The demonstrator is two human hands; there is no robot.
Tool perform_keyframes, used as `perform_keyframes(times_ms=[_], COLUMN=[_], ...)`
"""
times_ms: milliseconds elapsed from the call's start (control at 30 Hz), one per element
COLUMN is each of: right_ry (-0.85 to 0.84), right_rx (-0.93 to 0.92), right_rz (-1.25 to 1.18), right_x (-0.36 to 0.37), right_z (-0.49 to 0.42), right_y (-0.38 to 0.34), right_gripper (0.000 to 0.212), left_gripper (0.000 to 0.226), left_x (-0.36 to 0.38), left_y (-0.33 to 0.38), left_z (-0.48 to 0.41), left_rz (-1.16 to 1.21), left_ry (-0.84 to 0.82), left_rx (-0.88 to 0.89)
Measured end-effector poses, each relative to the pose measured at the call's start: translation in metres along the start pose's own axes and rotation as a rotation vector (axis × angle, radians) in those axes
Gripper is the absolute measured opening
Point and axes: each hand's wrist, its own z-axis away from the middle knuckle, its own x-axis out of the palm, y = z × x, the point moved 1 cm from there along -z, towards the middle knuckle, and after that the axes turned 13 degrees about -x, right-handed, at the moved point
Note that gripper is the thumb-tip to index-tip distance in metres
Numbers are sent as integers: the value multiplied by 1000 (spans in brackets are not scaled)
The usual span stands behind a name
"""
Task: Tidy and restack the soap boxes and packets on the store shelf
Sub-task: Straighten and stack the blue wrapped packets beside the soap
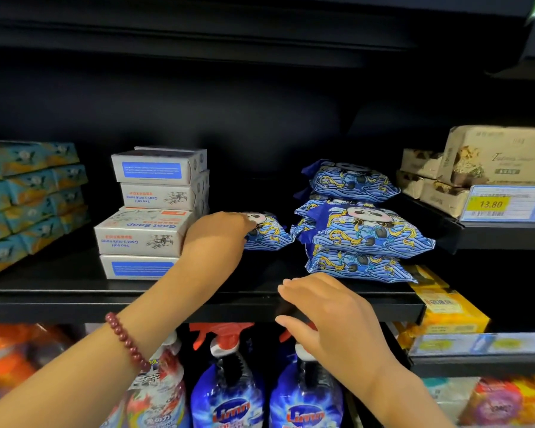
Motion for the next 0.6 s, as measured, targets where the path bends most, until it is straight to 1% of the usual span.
perform_keyframes(times_ms=[67, 100, 133, 167, 200, 233, 267, 300, 333, 367, 433, 467, 500, 533, 567, 600], right_ry=[-111, -163, -192, -178, -73, 97, 253, 323, 312, 217, -65, -181, -249, -274, -257, -201], right_rx=[0, 19, 28, 20, 12, -2, 0, 29, 69, 116, 249, 284, 289, 271, 247, 234], right_rz=[-17, -48, -73, -118, -145, -120, -58, 0, 56, 122, 270, 338, 395, 433, 444, 420], right_x=[-5, -9, -14, -20, -29, -38, -48, -58, -66, -73, -75, -72, -68, -64, -61, -59], right_z=[-3, -4, -4, -4, -4, -5, -5, -5, -7, -11, -15, -16, -16, -16, -14, -12], right_y=[0, 4, 8, 10, 13, 17, 23, 29, 35, 43, 60, 64, 66, 66, 65, 65], right_gripper=[42, 42, 43, 42, 38, 33, 30, 32, 38, 48, 68, 74, 78, 79, 78, 75], left_gripper=[56, 57, 56, 53, 47, 39, 29, 22, 21, 23, 28, 29, 30, 32, 37, 43], left_x=[3, 4, 3, 3, 3, 3, 5, 7, 10, 14, 18, 19, 19, 20, 20, 21], left_y=[-1, -3, -6, -10, -13, -15, -17, -17, -17, -17, -16, -16, -16, -16, -16, -16], left_z=[-2, 2, 9, 18, 30, 42, 54, 64, 72, 76, 80, 80, 80, 80, 81, 81], left_rz=[29, 81, 171, 280, 390, 491, 574, 631, 669, 682, 643, 621, 613, 609, 604, 605], left_ry=[-10, 0, 45, 136, 247, 339, 391, 384, 332, 268, 230, 234, 232, 237, 236, 233], left_rx=[22, 40, 63, 97, 141, 184, 218, 239, 235, 220, 180, 170, 162, 157, 155, 158])
